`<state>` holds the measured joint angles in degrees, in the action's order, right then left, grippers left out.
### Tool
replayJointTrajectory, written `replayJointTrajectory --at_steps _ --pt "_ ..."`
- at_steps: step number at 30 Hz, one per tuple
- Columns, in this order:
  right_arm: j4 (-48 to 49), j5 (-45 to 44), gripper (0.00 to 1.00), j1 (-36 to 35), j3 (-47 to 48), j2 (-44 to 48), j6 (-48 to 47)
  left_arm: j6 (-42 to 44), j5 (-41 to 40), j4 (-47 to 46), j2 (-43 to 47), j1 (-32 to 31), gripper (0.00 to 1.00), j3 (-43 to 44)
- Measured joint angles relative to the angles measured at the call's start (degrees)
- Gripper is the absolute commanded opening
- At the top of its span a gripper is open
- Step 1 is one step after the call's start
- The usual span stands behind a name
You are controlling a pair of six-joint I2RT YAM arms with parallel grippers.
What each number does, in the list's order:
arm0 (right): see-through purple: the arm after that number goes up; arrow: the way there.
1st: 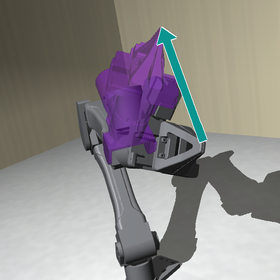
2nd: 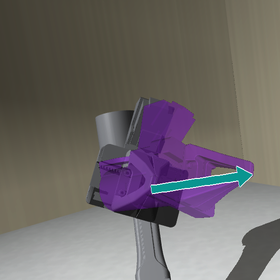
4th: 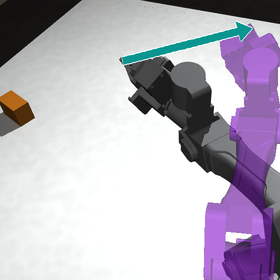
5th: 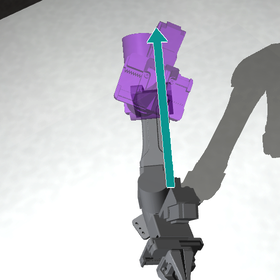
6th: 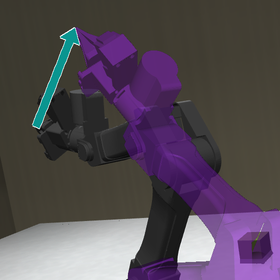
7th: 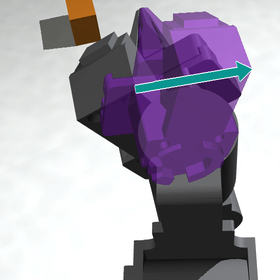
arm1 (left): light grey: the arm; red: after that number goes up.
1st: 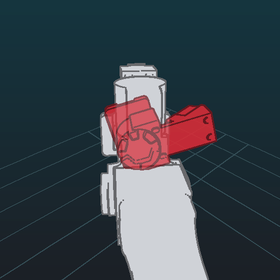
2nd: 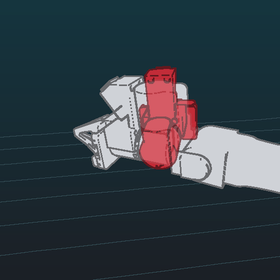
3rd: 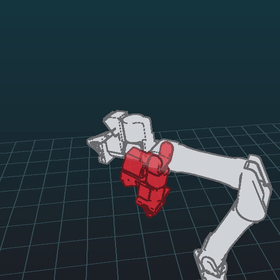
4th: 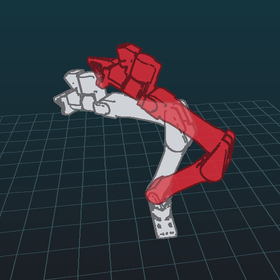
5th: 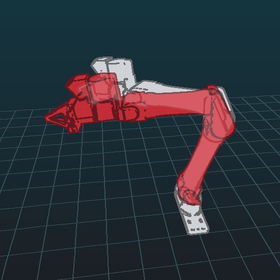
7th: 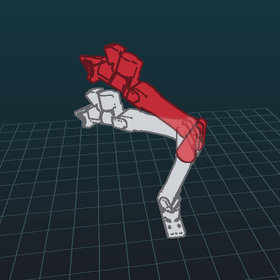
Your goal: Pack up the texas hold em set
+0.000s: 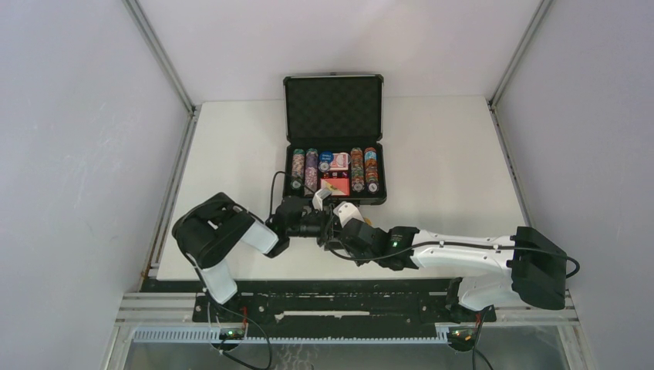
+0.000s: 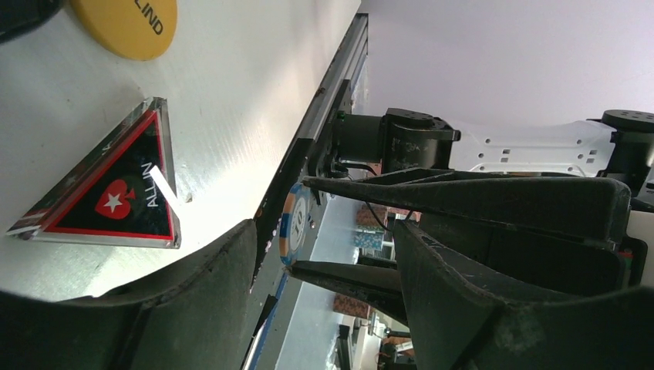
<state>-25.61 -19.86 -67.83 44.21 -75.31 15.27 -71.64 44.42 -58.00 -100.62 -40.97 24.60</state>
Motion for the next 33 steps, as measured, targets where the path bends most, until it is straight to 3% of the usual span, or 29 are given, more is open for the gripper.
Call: replayJointTrajectory --at_steps 33 --pt "-1.2 0.0 0.23 0.0 0.0 0.7 0.0 -1.5 0.9 -1.4 -2.5 -2.1 0.58 1.5"
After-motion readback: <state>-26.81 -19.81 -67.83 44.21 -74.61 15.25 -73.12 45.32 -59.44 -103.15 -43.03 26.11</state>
